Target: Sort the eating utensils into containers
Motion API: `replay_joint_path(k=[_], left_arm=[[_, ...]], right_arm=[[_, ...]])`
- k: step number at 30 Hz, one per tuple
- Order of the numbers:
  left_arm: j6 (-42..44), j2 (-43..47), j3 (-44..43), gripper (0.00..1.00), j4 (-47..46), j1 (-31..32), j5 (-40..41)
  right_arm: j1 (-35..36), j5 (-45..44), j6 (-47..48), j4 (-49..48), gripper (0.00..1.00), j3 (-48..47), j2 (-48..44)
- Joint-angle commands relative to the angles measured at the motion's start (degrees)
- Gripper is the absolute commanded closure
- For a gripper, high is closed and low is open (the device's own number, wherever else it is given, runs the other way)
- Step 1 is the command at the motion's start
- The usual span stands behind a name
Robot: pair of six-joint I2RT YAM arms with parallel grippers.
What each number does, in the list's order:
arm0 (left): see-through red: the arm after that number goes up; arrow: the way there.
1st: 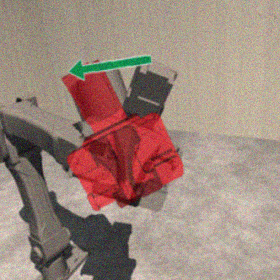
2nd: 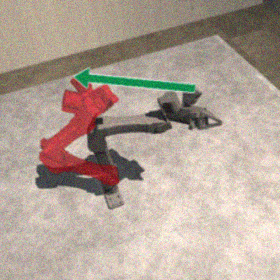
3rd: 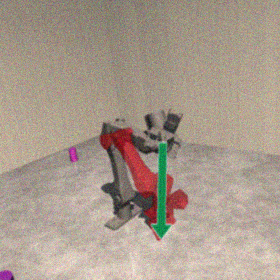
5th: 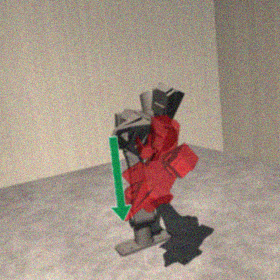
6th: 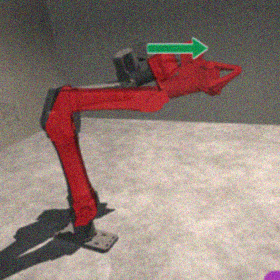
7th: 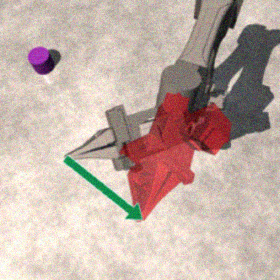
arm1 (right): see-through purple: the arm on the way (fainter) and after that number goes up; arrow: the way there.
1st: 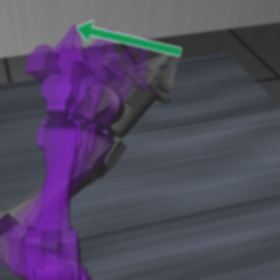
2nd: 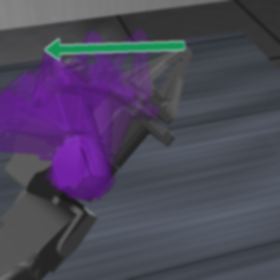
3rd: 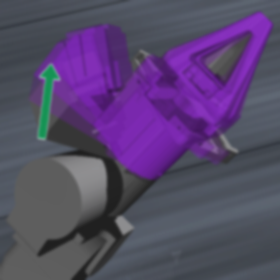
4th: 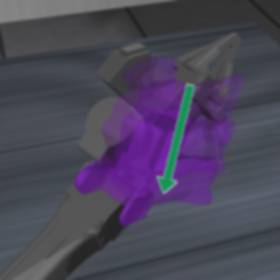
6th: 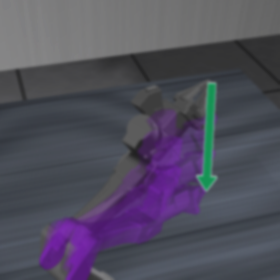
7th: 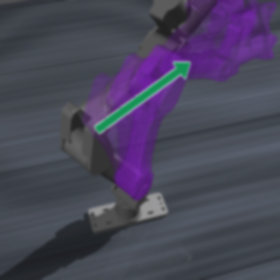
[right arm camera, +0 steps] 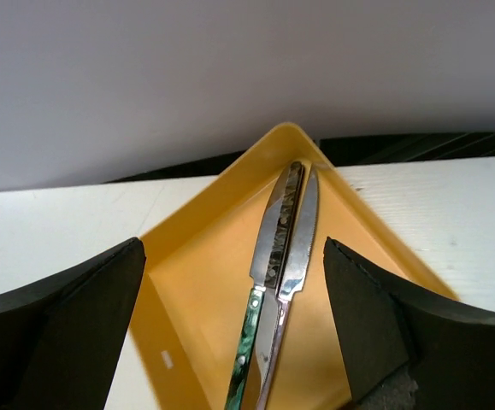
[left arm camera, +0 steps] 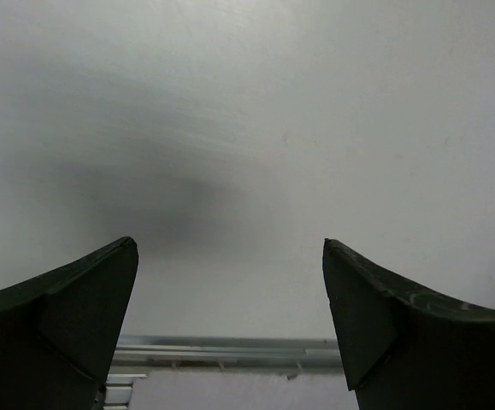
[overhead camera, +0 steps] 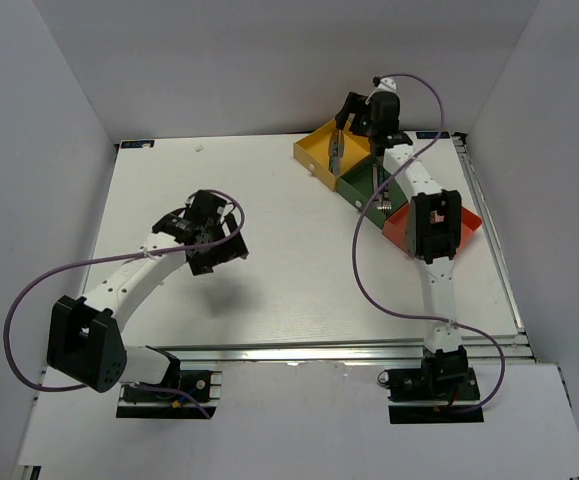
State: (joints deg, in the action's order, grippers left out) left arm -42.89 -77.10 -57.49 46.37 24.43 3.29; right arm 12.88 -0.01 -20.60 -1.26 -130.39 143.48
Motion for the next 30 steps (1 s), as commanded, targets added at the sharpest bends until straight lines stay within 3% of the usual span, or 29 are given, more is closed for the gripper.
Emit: replay_joint_path(k=[1,8,9,15,19,23,30], left_arm=[[3.86,0.02,-8.05,0.02,6.35,-1.30,12.85],[9.06,-2.79,-32.98,0.02,16.02,-6.58,34.65],[8.62,-3.31,-34.77,0.02,16.64,-6.67,39.03],[8.97,-1.13,-41.46,0.02,16.03,-6.67,45.48],[9.06,2.56,-41.21,0.02,17.53,-6.06,51.90],[8.36,8.44,-35.68,0.02,17.88,-5.53,54.54],[7.12,20.22,-19.61,0.02,16.04,-5.53,45.69]], right_arm=[[-0.05,-5.17,2.93,3.69,0.11,0.47,-14.52],[0.21,-11.04,6.01,27.51,0.11,21.64,-41.82],[0.21,-11.67,6.01,29.45,0.11,26.97,-44.66],[0.47,-10.89,6.18,39.39,0.11,42.74,-67.43],[0.56,-11.32,8.91,44.57,0.11,47.41,-80.86],[1.35,-9.49,9.18,49.41,0.11,50.74,-90.55],[1.35,-8.52,8.65,58.20,0.11,57.69,-102.43]])
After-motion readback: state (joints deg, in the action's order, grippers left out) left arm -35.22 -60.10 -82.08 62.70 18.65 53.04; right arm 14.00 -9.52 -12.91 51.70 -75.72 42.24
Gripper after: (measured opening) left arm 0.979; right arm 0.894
